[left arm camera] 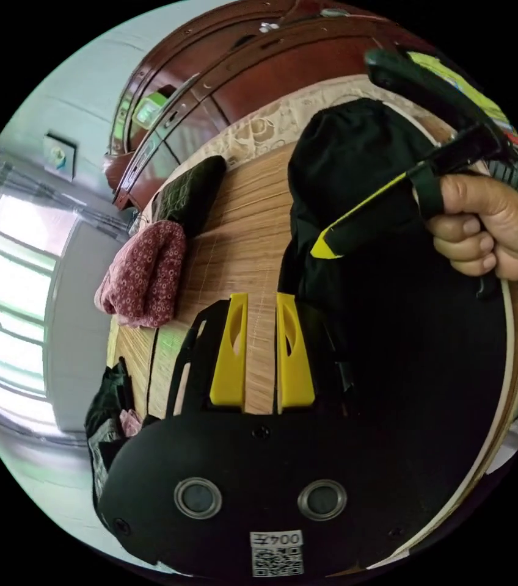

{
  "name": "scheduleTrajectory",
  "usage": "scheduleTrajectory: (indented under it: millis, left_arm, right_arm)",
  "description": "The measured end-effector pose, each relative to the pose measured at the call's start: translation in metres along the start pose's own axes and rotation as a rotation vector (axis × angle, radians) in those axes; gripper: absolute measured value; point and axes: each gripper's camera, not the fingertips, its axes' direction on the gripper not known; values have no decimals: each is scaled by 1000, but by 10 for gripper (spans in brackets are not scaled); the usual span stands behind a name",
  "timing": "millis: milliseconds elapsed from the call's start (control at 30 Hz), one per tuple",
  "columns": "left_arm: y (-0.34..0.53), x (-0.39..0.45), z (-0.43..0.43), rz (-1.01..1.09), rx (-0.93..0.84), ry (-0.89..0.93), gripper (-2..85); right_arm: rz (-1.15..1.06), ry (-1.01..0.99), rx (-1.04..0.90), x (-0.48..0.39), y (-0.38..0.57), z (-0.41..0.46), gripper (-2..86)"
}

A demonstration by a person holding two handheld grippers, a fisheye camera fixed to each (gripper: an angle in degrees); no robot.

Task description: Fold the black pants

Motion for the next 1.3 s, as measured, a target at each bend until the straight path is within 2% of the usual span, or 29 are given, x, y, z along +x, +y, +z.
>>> scheduleTrajectory:
  millis: [300,467,567,700,800,933,1033,1167,1300]
  left_arm:
    - [-27,10,20,209,18,90,81]
    - [-37,16,30,326,3,42,76]
    - [-46,7,38,324,7,36,72]
    - [-53,-7,47,327,6,138,71]
    - [-53,-10,53,355,-1,108,72]
    - [-57,-31,57,274,21,79,75]
    - [-56,-55,58,175,45,89,75]
    - [-48,-102,60,16,67,167,71]
    - [-41,-146,57,-92,90,271,62]
  right_arm:
    - [19,-26,-17,4,-2,7,-7]
    - [2,-21,-17,0,-2,12,-7]
    - [-2,-18,-21,-1,-1,17,-7]
    - [0,-28,-20,-2,-1,20,-6]
    - [-6,-24,-36,-5,-1,26,-6]
    - [-31,-17,-84,-11,-3,37,-4]
    - [3,69,-103,-12,-3,39,-1]
    - [13,155,-111,-12,0,33,-6]
    - [-12,130,-211,-12,5,40,-7]
